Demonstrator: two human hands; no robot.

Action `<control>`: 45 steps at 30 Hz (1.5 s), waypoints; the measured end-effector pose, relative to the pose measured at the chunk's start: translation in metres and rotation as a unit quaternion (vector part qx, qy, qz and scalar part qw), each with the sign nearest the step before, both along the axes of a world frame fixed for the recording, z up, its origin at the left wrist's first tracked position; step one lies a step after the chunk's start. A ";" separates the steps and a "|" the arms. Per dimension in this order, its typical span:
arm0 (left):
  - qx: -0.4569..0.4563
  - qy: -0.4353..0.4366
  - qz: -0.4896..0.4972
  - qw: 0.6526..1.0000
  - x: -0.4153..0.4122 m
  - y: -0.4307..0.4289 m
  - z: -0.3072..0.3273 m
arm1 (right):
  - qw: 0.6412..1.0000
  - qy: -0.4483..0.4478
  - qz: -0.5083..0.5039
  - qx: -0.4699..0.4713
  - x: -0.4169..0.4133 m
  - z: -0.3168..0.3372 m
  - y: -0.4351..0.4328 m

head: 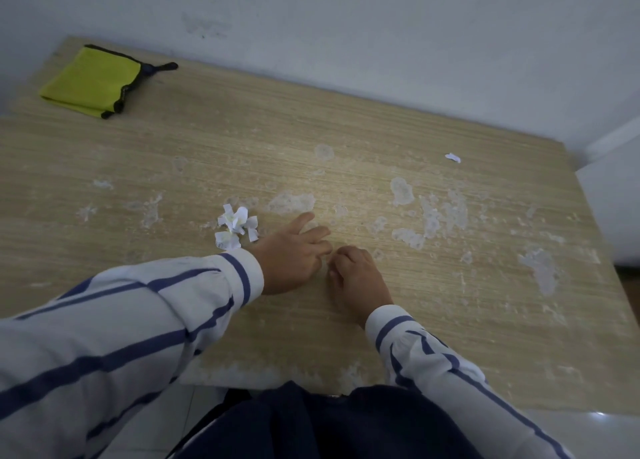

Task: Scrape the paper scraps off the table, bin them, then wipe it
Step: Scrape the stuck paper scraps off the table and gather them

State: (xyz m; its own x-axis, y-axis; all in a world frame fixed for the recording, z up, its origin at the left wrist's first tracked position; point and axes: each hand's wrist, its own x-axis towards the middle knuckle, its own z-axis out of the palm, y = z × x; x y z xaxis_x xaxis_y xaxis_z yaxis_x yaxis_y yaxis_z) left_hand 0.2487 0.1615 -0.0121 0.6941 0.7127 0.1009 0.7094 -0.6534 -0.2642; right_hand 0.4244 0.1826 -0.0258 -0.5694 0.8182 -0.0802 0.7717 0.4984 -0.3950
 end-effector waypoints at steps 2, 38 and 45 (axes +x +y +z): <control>-0.010 0.005 -0.005 1.000 0.003 0.001 0.003 | 1.000 0.003 -0.004 -0.003 0.000 -0.001 0.000; -0.075 -0.297 0.355 0.883 -0.005 -0.054 -0.045 | 0.987 -0.130 0.091 0.022 -0.032 0.013 -0.002; -0.073 -0.295 0.360 0.882 -0.004 -0.055 -0.044 | 0.987 -0.133 0.077 0.047 -0.040 0.011 -0.004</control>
